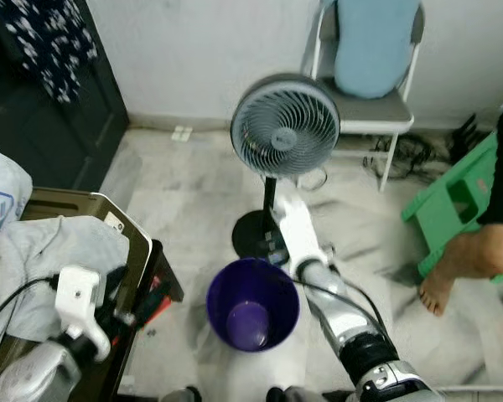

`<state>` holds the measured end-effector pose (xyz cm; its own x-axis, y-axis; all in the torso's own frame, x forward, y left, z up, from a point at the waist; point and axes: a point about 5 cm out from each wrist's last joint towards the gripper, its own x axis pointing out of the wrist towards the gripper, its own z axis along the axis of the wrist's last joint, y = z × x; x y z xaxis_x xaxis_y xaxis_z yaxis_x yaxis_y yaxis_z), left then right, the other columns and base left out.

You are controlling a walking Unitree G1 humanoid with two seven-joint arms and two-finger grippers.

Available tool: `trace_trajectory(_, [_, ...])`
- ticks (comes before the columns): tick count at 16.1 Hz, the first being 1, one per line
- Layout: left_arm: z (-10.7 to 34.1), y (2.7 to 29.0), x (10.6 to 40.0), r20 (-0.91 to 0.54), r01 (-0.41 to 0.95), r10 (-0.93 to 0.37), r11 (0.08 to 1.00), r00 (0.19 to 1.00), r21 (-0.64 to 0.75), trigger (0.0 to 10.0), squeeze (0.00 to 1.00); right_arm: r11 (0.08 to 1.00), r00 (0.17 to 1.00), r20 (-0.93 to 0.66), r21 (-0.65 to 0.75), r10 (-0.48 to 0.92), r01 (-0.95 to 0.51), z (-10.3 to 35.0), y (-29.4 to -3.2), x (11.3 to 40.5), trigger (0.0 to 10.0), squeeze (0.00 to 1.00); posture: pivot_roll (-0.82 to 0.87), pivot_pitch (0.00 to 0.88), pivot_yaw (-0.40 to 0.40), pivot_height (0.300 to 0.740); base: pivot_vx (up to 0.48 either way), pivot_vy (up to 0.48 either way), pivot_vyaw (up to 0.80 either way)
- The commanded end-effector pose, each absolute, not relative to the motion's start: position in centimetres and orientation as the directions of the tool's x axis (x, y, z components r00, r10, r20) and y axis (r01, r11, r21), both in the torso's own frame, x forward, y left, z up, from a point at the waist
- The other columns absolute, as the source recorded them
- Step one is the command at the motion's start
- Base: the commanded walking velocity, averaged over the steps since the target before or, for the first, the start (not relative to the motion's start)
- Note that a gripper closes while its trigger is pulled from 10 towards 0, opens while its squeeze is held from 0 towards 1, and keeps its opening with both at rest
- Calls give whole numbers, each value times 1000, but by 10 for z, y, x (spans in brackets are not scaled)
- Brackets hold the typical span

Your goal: Clean up the room

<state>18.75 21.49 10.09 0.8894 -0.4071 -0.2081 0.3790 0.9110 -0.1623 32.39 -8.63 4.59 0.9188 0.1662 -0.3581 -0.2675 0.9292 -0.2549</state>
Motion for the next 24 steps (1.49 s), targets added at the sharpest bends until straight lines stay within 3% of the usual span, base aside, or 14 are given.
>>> trace_trajectory(1, [105, 210, 181, -220, 406, -437, 897, 872, -173, 10000, 0, 941, 904, -405, -234, 136, -246, 40, -87, 323, 10000, 0, 85, 277, 12, 740, 0, 0, 0])
trace_trajectory(5, [118, 212, 164, -253, 422, -458, 888, 852, -184, 10000, 0, 952, 886, -458, -232, 72, -198, 32, -85, 322, 10000, 0, 135, 338, 50, 740, 0, 0, 0])
trace_trajectory(13, [128, 219, 153, -323, 442, -482, 876, 814, -192, 10000, 0, 945, 868, -475, -195, 142, -261, 39, -45, 324, 10000, 0, 157, 400, 95, 740, 0, 0, 0])
trace_trajectory(23, [130, 211, 155, -321, 461, -507, 862, 800, -212, 10000, 0, 947, 877, -467, -215, 115, -239, 36, -53, 324, 10000, 0, 163, 401, 80, 740, 0, 0, 0])
trace_trajectory(24, [130, 211, 155, -321, 460, -506, 863, 801, -211, 10000, 0, 947, 877, -467, -217, 115, -239, 36, -54, 325, 10000, 224, 163, 401, 80, 740, 0, 0, 0])
